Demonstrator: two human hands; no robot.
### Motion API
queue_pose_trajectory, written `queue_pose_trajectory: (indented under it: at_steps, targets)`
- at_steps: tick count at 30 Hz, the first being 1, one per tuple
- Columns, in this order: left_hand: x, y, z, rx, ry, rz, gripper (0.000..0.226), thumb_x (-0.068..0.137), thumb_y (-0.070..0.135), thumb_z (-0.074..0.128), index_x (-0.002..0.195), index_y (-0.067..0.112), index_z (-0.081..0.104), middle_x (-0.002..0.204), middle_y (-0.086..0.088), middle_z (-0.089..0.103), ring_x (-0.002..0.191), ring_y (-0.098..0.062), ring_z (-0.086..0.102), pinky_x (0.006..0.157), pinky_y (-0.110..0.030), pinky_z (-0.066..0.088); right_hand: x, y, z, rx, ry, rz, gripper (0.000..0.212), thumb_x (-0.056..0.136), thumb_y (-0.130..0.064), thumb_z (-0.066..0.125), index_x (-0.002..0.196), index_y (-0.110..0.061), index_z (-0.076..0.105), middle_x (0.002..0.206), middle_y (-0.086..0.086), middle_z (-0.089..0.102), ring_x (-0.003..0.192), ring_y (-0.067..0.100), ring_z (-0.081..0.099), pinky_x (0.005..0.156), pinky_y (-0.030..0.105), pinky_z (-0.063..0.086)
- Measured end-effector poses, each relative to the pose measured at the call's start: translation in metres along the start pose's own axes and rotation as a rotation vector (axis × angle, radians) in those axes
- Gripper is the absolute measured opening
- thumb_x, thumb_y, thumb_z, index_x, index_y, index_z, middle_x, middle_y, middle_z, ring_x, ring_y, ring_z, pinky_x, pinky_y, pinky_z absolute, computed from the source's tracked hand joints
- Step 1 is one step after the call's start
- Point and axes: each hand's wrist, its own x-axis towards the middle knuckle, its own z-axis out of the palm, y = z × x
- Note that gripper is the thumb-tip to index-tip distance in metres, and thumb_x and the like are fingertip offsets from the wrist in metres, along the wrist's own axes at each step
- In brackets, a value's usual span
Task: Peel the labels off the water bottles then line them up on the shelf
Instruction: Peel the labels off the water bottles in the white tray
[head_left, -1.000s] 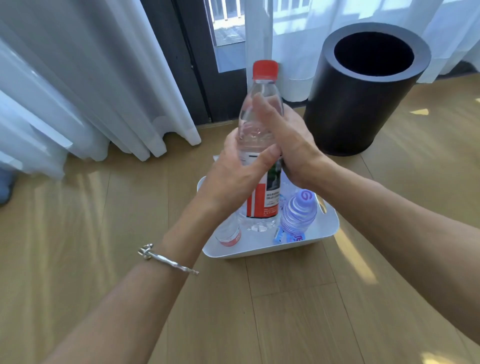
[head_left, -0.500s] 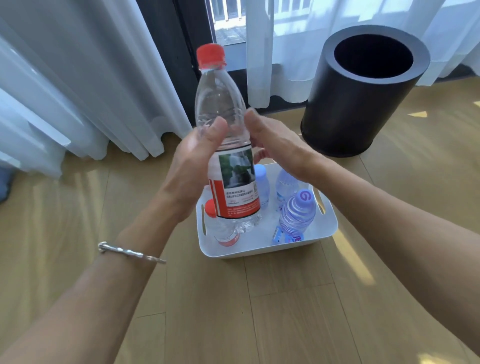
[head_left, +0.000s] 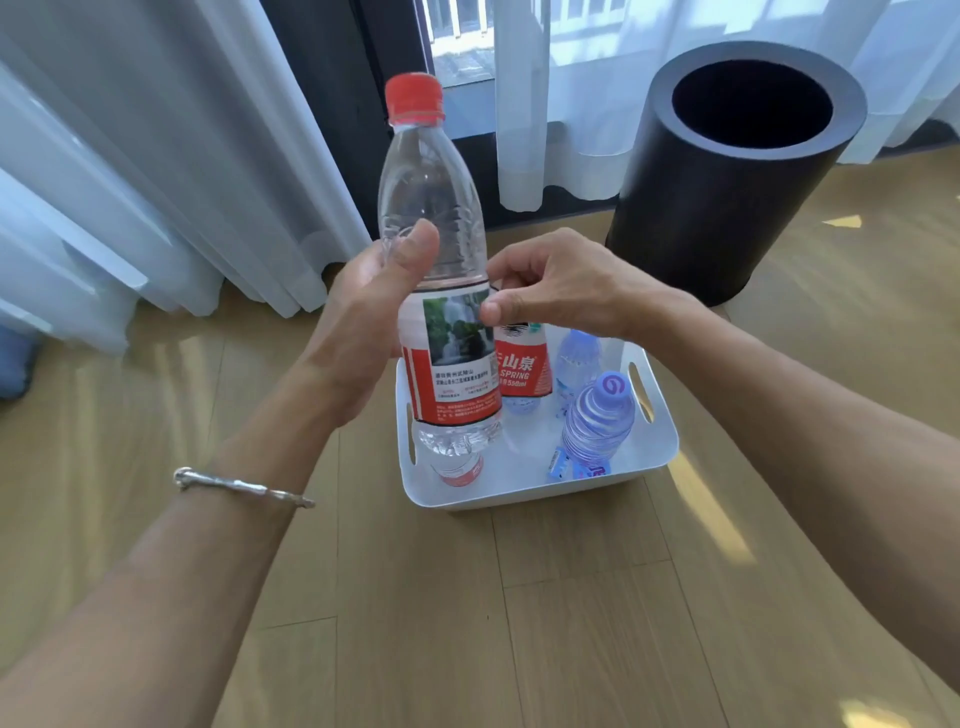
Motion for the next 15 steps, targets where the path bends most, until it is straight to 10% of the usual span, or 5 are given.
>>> queue_pose_trajectory:
  at_steps: [15]
  targets:
    - [0.012,0.006,-0.035,0.008,0.681,0.024,0.055,0.062,0.057,0.077,0.101,0.031,0.048,0.100,0.014,0.062,0.093,-0.009,0.063,0.091,-0.042,0.054,-0.007,0.008,-0.010,-0.221,-0.144,0.221,0.018,0.079,-0.040,0.075,0.074,-0.022,0.076,0.068,-0.010,0.073,0.061,0.002,0.067,0.060,0.019,0.050]
